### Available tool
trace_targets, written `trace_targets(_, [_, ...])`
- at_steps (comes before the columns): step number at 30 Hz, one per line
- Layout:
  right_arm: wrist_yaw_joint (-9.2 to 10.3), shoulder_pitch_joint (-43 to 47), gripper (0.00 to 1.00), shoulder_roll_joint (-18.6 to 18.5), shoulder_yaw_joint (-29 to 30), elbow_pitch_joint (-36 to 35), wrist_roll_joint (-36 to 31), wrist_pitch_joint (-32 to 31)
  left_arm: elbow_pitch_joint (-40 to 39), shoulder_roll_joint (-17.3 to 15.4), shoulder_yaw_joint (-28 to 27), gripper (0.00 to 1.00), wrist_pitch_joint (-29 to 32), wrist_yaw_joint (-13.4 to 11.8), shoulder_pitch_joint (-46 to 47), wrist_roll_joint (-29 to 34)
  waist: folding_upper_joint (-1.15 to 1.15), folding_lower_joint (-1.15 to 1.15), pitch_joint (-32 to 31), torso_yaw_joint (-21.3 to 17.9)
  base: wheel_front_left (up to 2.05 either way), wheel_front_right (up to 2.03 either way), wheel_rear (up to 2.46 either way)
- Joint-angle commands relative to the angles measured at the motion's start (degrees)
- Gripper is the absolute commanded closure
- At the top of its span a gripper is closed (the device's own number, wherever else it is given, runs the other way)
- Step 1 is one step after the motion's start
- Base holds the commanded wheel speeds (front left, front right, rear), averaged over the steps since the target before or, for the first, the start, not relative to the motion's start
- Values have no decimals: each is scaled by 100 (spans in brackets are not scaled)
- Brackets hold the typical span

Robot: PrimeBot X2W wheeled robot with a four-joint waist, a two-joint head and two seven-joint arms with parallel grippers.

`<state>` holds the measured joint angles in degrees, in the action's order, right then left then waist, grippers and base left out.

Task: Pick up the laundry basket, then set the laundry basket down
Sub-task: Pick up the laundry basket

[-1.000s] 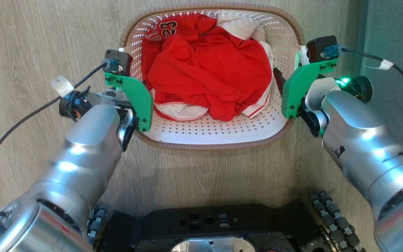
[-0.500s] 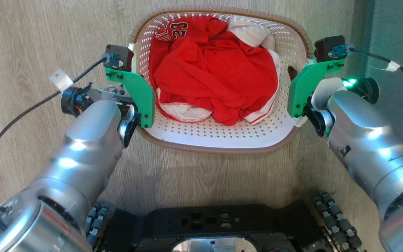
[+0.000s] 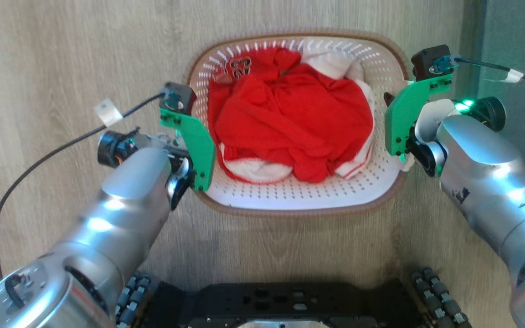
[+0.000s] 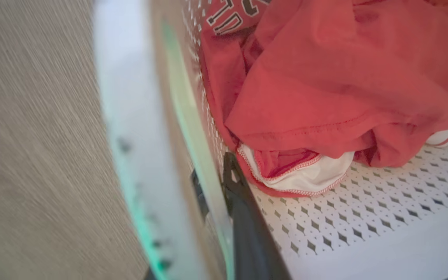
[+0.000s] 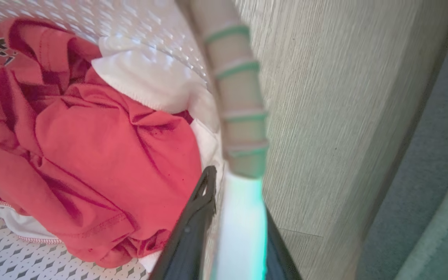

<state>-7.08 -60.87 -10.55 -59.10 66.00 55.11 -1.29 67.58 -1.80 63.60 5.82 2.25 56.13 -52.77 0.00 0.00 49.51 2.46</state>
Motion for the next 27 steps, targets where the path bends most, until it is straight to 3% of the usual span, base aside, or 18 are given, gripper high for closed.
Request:
trace_targets(1, [-41,269,100,-74,-184,-65,-36,-36,-103,-108,130,100,89,79,-155,44,0,0,-141,68,0,0,0])
trace_targets(14, [-41,567,100,-80,-623,-184,327,-225,-191,-108,531,100,435,38,-380,-342,0,0,-1235,144,0,0,0])
trace_targets(27, [-41,1266,100,88,-1112,-384,841,-797,269,-108,720,100,1041,384,-981,-607,0,0,-2814,8,0,0,0])
